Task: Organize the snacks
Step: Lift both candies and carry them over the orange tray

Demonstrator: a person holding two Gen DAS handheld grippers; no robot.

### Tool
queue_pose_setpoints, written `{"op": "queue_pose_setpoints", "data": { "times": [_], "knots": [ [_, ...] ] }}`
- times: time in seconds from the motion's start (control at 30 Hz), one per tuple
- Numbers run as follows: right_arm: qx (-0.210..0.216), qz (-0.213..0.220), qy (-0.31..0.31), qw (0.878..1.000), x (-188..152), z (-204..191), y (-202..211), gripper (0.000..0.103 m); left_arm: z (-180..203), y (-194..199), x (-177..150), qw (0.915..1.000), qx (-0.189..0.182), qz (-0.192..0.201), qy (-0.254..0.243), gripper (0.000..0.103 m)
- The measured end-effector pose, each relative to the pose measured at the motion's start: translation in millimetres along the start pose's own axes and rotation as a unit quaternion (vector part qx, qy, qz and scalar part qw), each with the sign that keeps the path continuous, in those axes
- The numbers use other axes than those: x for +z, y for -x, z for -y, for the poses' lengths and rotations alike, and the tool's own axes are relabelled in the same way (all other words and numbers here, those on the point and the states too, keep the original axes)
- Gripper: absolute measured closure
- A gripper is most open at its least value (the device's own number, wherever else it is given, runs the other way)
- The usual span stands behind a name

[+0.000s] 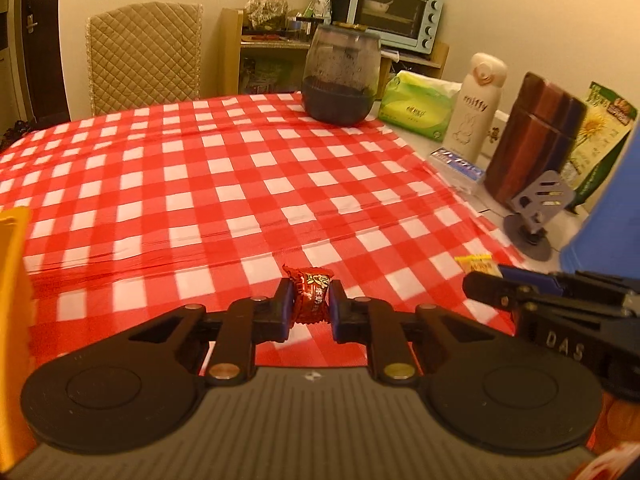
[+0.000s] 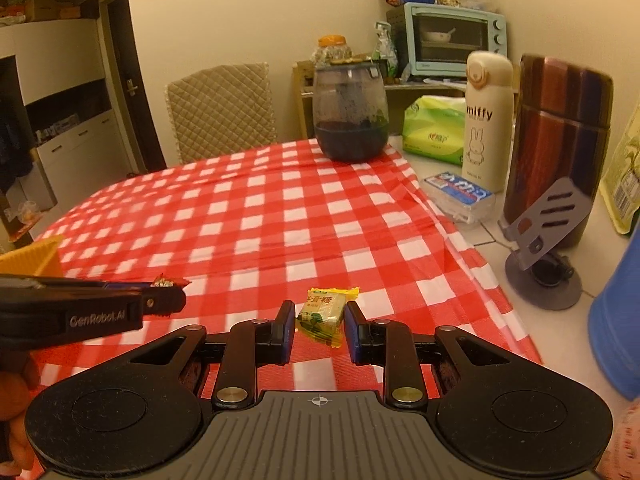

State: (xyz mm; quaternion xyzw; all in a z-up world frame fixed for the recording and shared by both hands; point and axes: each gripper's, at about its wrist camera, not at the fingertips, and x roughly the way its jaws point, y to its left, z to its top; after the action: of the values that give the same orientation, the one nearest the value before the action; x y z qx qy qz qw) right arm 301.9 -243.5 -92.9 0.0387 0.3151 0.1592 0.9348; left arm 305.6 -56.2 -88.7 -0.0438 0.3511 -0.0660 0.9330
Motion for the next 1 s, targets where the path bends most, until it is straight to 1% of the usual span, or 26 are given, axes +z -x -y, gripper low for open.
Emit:
{"op": "queue_pose_setpoints", "data": {
  "times": [0.27,0.53,0.73,1.0],
  "knots": [
    [0.012,-0.001,0.018,1.0,25.0,-22.1,57.7,0.077,4.9,71.0,-0.5,0.9999,-0.003,0.015,0.001,0.087],
    [0.03,0.014,0.039,0.999,37.9,-53.4,114.3,0.076,1.0,143.0,-7.2,0.9992,0.0,0.04,0.008,0.087],
    [0.044,0.02,0.06,0.997,35.6,-78.9,144.9,0.077,-3.5,185.2,-18.2,0.9985,0.005,0.053,0.01,0.087],
    [0.062,0.02,0.064,0.996,14.9,-108.6,167.7,0.076,-19.1,226.9,-40.7,0.998,0.015,0.055,0.028,0.087]
  ]
}}
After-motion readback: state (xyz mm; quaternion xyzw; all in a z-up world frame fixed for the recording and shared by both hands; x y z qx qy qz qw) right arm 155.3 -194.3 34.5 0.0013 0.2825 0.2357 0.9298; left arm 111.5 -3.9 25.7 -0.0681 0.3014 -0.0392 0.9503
